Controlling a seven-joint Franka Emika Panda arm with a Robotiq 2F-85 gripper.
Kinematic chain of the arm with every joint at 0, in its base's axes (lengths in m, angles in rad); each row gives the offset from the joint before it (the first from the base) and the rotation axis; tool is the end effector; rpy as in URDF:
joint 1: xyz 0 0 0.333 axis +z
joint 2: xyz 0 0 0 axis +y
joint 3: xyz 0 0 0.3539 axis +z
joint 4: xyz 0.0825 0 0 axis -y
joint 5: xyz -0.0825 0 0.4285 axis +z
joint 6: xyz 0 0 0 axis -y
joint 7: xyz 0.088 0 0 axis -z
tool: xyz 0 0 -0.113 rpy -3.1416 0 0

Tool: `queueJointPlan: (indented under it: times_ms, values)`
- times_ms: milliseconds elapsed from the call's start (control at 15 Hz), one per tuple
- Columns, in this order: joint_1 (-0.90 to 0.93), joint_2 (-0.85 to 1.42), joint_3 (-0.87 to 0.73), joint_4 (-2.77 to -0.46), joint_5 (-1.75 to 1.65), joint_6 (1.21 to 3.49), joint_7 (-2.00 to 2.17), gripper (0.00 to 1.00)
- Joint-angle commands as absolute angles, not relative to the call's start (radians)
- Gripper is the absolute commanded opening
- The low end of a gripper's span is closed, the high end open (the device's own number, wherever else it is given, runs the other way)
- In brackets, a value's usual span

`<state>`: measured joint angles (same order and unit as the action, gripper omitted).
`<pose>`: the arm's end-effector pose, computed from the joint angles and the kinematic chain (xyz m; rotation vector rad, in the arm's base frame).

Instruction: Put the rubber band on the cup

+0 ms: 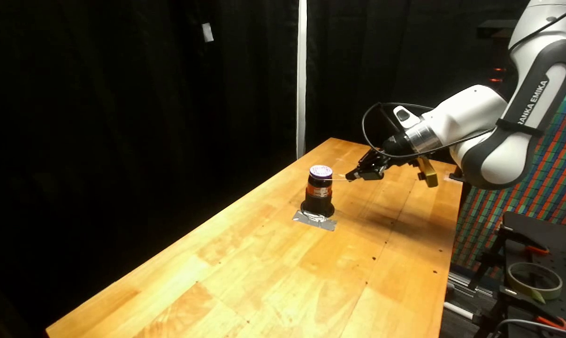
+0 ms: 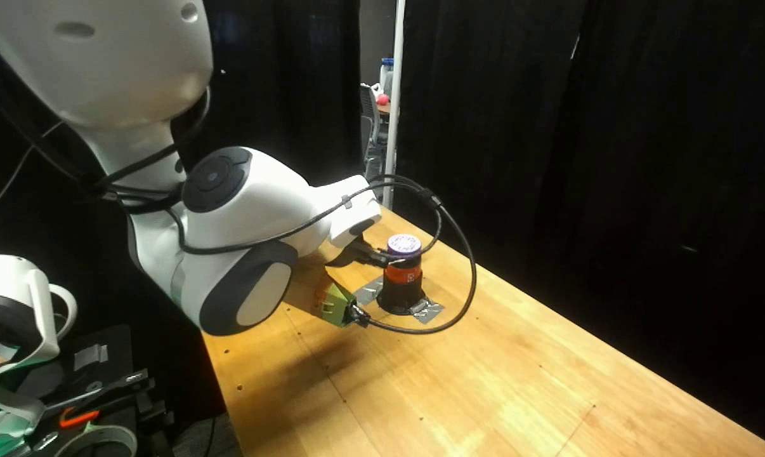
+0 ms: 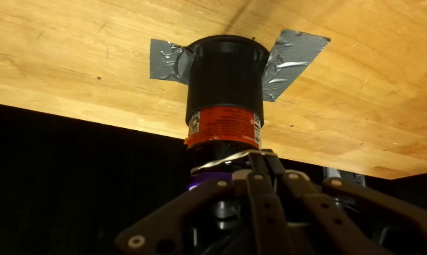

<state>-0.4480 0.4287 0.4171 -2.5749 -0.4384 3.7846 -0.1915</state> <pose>0.5006 0.0472 0.2154 -2.6291 -0.7021 -1.2478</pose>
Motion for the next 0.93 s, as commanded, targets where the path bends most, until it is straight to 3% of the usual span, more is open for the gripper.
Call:
queueJointPlan:
  times_ms: [0,867]
  values:
    - [-0.373,0.441,0.268,-2.585,-0.592,3.908,-0.125,0.08]
    - [-0.253,0.532,0.053,-2.548,-0.854,4.196,-0.062,0.08]
